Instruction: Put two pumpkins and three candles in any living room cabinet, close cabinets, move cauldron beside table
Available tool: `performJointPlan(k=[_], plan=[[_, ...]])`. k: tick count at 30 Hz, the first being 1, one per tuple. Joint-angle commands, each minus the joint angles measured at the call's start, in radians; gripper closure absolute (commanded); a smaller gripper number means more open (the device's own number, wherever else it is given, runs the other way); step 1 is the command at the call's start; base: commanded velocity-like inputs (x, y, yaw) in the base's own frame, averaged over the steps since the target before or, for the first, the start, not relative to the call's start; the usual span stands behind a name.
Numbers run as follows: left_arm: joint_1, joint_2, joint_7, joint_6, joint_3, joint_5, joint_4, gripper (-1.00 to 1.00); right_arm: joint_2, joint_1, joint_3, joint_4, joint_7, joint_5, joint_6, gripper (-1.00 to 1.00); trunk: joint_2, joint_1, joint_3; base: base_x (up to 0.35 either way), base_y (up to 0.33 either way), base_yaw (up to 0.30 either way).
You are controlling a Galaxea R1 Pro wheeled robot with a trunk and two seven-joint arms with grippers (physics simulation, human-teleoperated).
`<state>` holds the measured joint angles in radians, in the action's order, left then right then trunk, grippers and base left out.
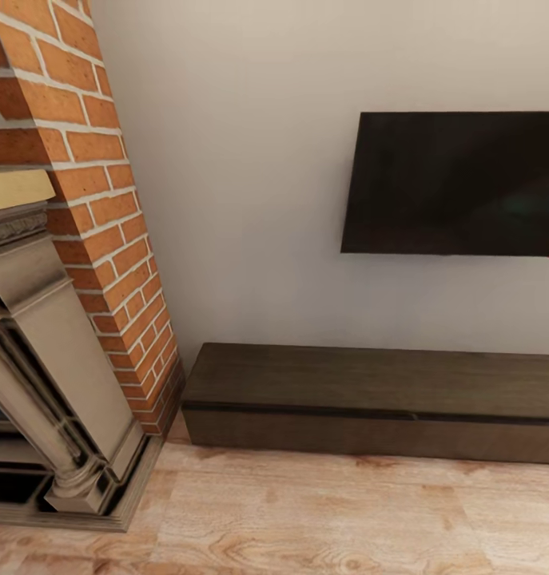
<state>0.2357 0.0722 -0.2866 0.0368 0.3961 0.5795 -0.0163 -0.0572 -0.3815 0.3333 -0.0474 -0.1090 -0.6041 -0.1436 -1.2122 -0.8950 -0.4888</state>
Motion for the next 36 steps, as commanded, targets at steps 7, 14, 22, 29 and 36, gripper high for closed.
performJointPlan(k=[7,14,22,29,36], plan=[[-0.033,0.006,-0.001,0.004,0.009,0.013,-0.001,-1.0,0.001,0.044,0.009,-0.005,0.0,-0.007,-0.032,-1.0,0.028,0.015,0.012,0.0,0.0,0.0],[-0.04,0.006,0.0,0.005,0.008,0.016,-0.001,-1.0,0.002,0.048,0.011,-0.003,0.0,0.004,-0.071,-1.0,0.028,0.015,0.012,0.0,0.0,0.0],[-0.041,0.003,-0.003,0.005,0.002,0.017,-0.004,-1.0,0.0,0.049,0.011,-0.003,0.0,-0.001,-0.071,-1.0,0.028,0.015,0.012,0.0,0.0,0.0],[-0.041,0.001,-0.003,0.005,0.002,0.02,-0.007,-1.0,0.004,0.049,0.01,-0.002,0.001,-0.002,-0.074,-1.0,0.028,0.015,0.012,0.0,0.0,0.0],[-0.041,-0.002,-0.003,0.005,0.002,0.019,-0.007,-1.0,0.003,0.049,0.009,-0.001,0.002,-0.004,-0.076,-1.0,0.028,0.015,0.012,0.0,0.0,0.0]])
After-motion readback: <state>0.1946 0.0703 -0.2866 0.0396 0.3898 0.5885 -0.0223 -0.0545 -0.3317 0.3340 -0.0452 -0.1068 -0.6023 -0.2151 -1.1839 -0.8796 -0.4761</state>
